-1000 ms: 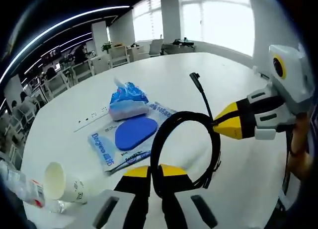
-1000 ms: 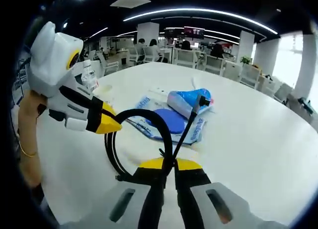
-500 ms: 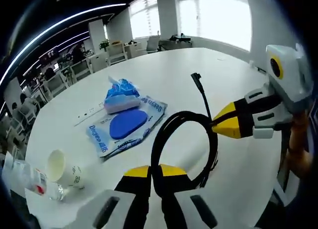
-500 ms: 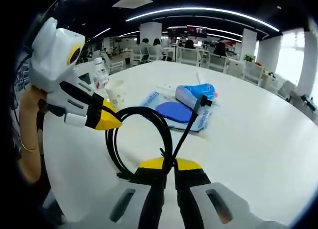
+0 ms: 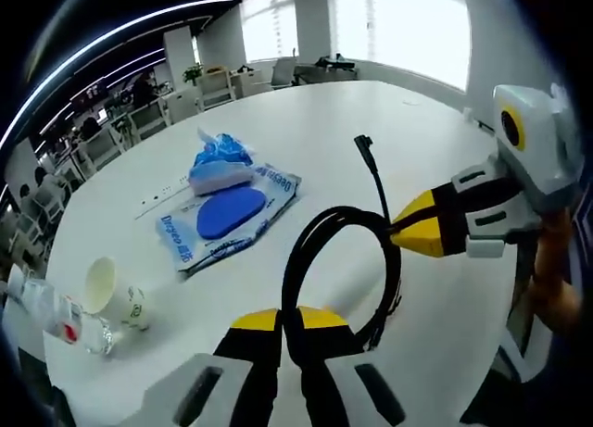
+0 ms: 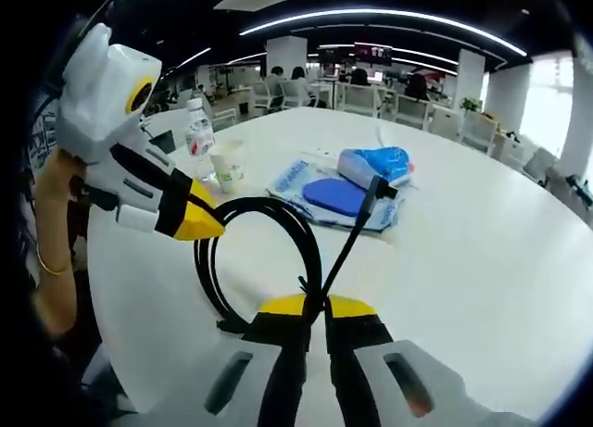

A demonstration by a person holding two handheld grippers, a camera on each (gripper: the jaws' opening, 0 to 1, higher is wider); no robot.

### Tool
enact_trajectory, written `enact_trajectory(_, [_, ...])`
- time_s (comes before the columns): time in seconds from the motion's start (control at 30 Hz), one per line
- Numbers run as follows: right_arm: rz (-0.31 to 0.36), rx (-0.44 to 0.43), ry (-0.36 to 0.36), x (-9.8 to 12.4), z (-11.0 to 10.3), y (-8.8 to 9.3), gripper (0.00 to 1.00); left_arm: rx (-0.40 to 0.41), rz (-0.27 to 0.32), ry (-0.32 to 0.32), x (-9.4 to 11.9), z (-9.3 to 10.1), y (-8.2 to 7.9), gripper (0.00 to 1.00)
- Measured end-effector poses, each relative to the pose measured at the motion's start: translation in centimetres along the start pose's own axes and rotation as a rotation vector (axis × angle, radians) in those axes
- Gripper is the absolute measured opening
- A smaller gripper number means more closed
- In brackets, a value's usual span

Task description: Arrange the tabletop items into an orderly group along one side of the table until the central work area is clear of visible clutter.

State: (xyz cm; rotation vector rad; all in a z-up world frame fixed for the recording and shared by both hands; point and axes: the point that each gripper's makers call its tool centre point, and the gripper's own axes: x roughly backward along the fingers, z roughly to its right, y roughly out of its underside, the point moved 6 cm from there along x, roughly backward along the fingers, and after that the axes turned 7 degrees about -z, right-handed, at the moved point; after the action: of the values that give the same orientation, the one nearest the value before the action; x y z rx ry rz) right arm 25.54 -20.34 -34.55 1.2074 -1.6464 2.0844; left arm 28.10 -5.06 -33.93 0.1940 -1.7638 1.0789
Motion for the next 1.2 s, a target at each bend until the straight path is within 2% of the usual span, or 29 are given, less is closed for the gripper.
enact_trajectory(0.43, [0.000, 0.022, 0.012, -1.0, 0.0, 0.8, 0.04, 0.015, -0.014, 0.013, -1.4, 0.0, 0.8, 0.04])
enact_trajectory(0.57, [0.000, 0.039, 0.025, -1.6, 0.1, 1.2, 0.02, -0.025, -0.022, -0.015, -1.5, 0.1, 1.0, 0.04])
enact_trajectory(0.67, [-0.008, 0.032, 0.002, -2.0, 0.0, 1.6, 0.02, -0.032, -0.040, -0.023, -2.7, -0.1, 0.9, 0.04])
enact_trajectory(1.2, [-0.037, -0.001, -0.025, -3.3, 0.2, 2.7, 0.00, -0.025, -0.084, -0.021, -5.0, -0.9, 1.7, 0.05])
